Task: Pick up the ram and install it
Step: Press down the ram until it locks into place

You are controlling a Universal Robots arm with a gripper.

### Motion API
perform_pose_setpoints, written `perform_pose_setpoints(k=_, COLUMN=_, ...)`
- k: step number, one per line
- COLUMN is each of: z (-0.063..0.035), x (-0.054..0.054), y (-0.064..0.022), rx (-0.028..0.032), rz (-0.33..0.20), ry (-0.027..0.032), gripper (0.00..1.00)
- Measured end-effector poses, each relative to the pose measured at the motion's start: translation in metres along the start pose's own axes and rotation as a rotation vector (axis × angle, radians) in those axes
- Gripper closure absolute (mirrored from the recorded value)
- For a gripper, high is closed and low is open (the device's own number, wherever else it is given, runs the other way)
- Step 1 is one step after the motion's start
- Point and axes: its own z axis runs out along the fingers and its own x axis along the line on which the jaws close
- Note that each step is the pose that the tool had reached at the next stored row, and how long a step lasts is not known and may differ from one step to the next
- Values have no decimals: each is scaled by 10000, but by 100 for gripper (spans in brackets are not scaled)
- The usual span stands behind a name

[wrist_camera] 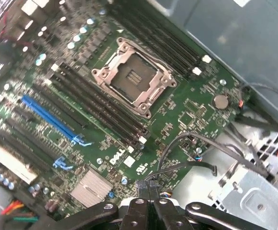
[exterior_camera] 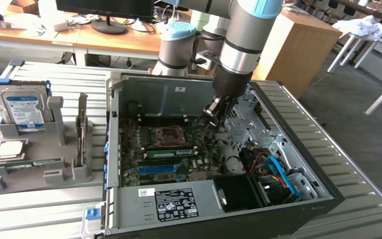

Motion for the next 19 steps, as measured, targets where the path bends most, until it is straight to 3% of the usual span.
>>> perform_pose_setpoints(k=19, z=8, x=0, y=0, rx=14, rz=3464, ry=103, gripper=90)
